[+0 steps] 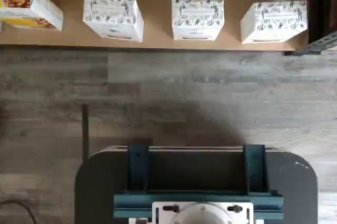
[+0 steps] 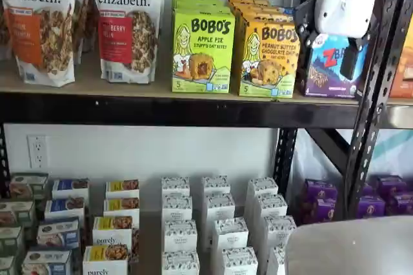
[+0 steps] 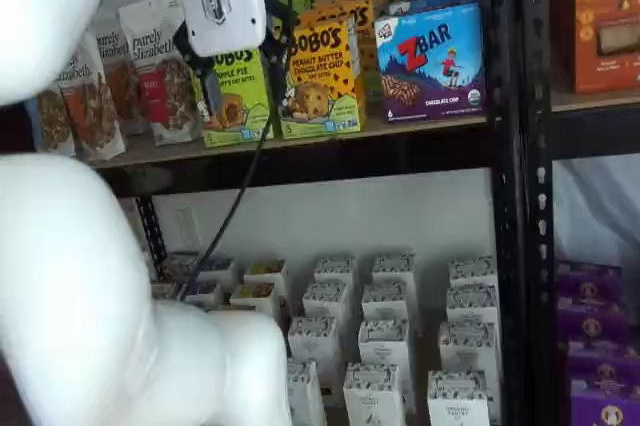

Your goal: Pick up the orange box on the top shelf, the fifth box from the left

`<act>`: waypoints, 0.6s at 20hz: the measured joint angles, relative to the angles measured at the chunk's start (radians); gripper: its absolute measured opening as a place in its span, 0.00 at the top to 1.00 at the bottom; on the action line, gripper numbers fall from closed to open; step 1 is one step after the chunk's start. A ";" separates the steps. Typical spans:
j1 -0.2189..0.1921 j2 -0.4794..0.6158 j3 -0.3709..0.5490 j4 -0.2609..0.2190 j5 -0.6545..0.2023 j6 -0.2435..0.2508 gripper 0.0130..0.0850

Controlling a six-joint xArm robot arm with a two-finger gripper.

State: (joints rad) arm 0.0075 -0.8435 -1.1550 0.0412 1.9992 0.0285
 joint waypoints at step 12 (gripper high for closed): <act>-0.055 0.033 -0.022 0.066 0.047 -0.026 0.00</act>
State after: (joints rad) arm -0.0478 -0.8108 -1.1772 0.1070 2.0466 0.0029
